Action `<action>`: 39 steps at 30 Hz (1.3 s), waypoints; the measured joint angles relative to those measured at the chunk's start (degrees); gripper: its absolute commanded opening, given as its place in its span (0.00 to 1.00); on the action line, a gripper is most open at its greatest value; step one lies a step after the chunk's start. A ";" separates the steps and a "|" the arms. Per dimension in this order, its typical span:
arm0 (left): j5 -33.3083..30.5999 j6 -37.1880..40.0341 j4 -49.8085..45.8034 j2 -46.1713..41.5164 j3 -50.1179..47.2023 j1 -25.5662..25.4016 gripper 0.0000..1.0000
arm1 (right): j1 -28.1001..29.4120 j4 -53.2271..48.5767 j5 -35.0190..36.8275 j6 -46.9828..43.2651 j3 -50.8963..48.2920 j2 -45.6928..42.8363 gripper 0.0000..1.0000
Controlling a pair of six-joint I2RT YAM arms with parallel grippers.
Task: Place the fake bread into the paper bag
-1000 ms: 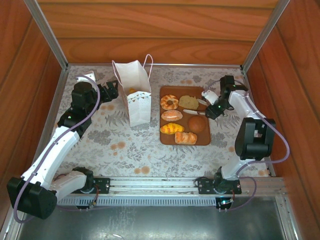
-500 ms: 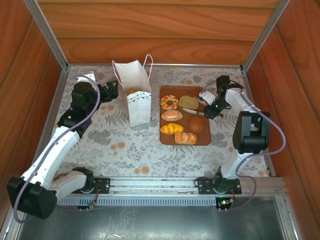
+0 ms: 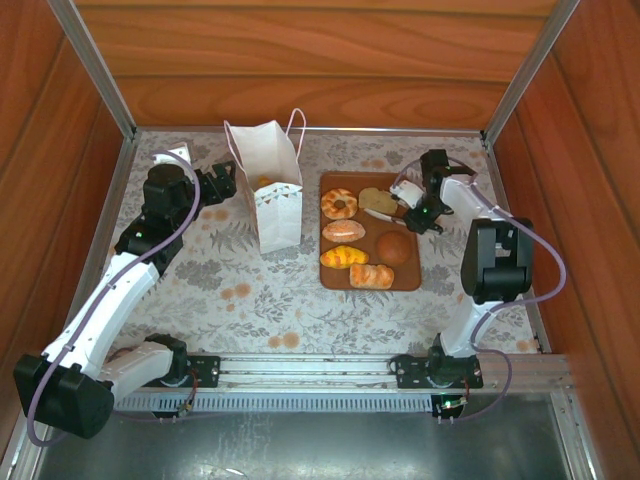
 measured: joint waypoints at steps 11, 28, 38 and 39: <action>-0.02 0.50 -0.31 0.00 0.57 0.00 0.91 | 0.00 2.34 2.69 3.80 -3.72 -7.65 0.51; -0.09 0.63 -0.94 -0.02 1.66 0.00 0.91 | 0.00 2.64 -0.42 9.03 -6.21 -9.29 0.51; -1.55 -1.16 -5.01 -1.09 3.96 0.00 0.91 | 0.00 2.91 -1.77 13.18 -7.37 -11.85 0.51; -2.05 -1.57 -6.51 -1.07 5.09 0.00 0.91 | 0.00 2.89 -1.81 13.79 -7.37 -11.98 0.51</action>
